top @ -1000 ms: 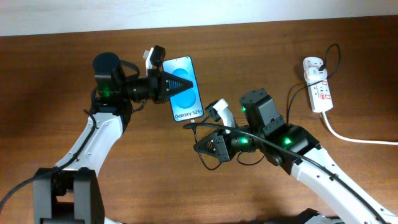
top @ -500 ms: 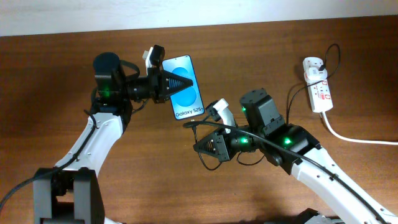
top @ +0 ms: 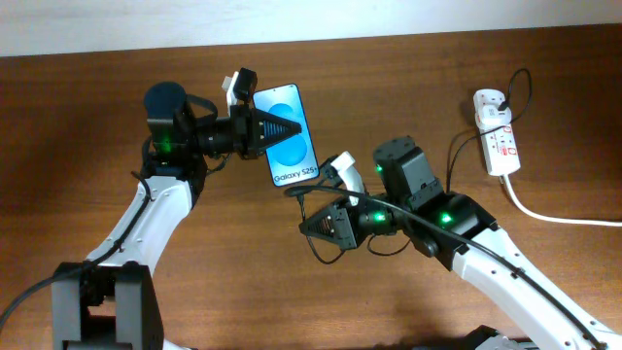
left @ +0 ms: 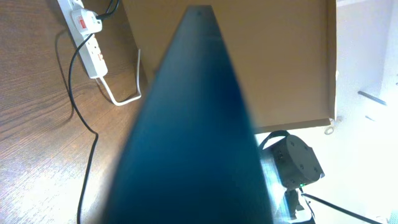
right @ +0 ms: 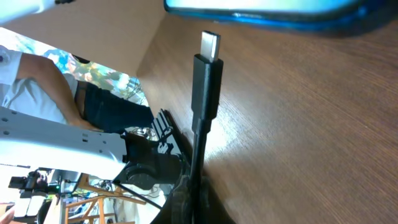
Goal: Plug charger to phone and switch on socket
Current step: 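Push the USB-C connector upward into the phone's charging port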
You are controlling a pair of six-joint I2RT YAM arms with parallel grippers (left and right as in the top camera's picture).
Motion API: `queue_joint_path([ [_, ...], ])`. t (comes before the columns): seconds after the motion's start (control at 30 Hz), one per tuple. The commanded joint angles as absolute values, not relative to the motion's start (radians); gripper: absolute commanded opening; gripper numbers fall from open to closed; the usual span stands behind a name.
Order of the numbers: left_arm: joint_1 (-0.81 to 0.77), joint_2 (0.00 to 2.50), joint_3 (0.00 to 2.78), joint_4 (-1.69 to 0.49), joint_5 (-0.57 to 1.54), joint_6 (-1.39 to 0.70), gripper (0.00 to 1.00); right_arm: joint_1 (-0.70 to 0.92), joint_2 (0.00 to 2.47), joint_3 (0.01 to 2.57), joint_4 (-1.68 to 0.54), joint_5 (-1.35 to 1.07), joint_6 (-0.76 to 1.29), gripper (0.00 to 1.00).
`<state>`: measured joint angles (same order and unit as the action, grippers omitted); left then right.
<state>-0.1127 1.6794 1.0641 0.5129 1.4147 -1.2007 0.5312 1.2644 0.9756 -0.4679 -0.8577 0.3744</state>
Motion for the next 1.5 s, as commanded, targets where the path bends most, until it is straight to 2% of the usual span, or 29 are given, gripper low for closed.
queue_joint_path([
  [0.0,-0.109,1.685,1.08,0.523,1.434,-1.203,0.0,0.537,1.269,0.981,-0.457,-0.883,0.381,0.04],
  [0.93,-0.13,1.685,1.08,0.524,1.471,-1.205,0.0,0.537,1.301,0.981,-0.417,-0.878,0.41,0.04],
  [1.2,-0.14,1.685,1.08,0.523,1.569,-1.073,0.0,0.534,1.31,0.981,-0.377,-0.878,0.399,0.04],
  [1.47,-0.144,1.685,1.08,0.522,1.573,-1.06,0.0,0.464,1.304,0.982,-0.379,-0.842,0.371,0.04],
])
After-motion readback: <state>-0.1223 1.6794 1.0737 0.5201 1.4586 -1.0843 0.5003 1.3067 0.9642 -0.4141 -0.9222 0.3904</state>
